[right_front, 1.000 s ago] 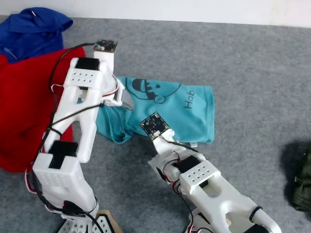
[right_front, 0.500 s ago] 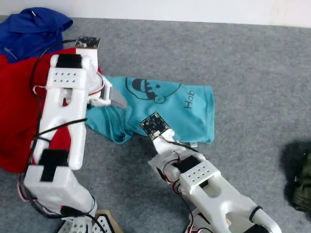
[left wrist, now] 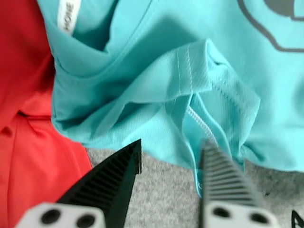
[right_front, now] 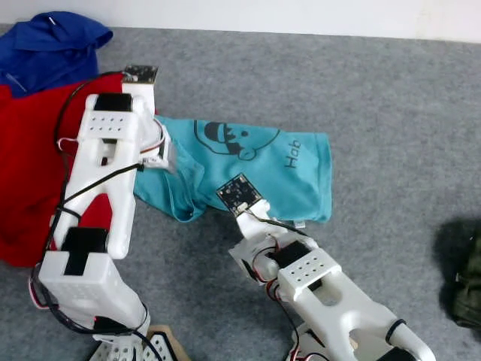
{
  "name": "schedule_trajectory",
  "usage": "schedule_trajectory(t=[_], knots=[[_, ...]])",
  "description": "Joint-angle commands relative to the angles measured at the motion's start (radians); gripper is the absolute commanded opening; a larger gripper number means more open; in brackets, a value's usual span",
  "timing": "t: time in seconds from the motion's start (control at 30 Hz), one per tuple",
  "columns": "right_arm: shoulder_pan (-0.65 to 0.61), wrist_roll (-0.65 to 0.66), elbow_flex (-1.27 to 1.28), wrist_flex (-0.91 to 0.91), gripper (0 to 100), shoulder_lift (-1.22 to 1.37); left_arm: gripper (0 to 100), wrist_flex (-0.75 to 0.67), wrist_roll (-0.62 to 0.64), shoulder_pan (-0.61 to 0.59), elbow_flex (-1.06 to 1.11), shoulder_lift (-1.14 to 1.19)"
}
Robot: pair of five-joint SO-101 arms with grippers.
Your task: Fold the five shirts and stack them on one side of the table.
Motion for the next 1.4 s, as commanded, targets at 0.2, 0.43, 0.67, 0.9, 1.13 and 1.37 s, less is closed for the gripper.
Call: schedule_trajectory(t=[0.2,0.43,0.67,0.9,1.13,1.37], knots=[[0.024,0.012,-0.004,-0.019,17.6,-0.010,6,-0.048,0.006,0.015,-0.157,0.130],[0.024,0.012,-0.004,-0.019,17.6,-0.010,7,-0.084,0.006,0.010,-0.236,0.226],[0.024,0.012,-0.004,-0.019,17.6,-0.010,7,-0.081,0.006,0.008,-0.334,0.263],[0.024,0.012,-0.004,-0.019,17.6,-0.010,7,-0.092,0.006,0.007,-0.349,0.271],[0.024,0.012,-0.004,-0.019,17.6,-0.010,7,-0.106,0.006,-0.056,-0.348,0.272],[0.022,0.012,-0.004,-0.019,17.6,-0.010,7,-0.097,0.006,-0.091,-0.360,0.259]])
